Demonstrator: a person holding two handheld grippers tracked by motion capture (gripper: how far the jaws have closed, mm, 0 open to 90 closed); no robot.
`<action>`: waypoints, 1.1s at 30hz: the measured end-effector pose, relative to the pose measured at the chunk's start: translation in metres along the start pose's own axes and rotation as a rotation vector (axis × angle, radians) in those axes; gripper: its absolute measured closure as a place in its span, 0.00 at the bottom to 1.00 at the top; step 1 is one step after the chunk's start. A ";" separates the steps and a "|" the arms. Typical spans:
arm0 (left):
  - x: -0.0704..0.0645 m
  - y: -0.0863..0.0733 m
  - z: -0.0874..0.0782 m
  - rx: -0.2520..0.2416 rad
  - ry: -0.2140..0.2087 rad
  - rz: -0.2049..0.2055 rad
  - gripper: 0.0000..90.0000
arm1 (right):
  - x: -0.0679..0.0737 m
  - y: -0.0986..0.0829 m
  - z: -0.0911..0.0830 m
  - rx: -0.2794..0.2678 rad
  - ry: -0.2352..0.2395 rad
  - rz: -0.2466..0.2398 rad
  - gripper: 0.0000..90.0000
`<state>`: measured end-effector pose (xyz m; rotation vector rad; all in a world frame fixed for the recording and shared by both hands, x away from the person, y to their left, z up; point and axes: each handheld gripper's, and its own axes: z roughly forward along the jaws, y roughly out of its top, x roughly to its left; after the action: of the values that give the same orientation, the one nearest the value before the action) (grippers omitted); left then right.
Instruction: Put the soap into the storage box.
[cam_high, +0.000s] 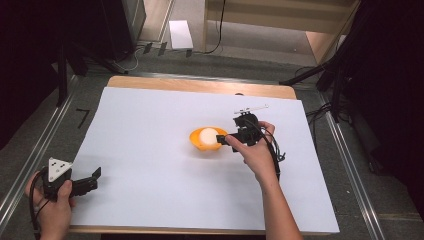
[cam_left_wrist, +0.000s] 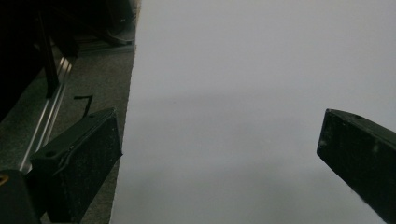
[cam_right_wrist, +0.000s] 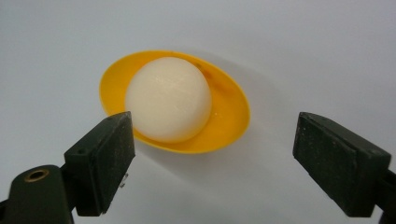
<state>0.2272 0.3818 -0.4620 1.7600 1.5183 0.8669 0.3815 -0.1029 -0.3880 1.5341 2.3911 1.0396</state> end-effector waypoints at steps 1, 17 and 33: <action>0.000 0.000 0.000 0.000 0.001 0.001 0.00 | -0.001 -0.002 -0.001 0.000 0.002 0.001 0.15; 0.000 0.000 0.000 -0.004 0.005 0.002 0.00 | -0.034 -0.038 -0.015 0.003 -0.028 0.047 0.15; -0.001 0.000 0.000 -0.003 0.007 0.001 0.00 | -0.065 -0.076 -0.033 -0.006 -0.065 0.088 0.15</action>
<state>0.2270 0.3812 -0.4622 1.7574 1.5201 0.8759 0.3407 -0.1930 -0.4250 1.6585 2.2950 0.9958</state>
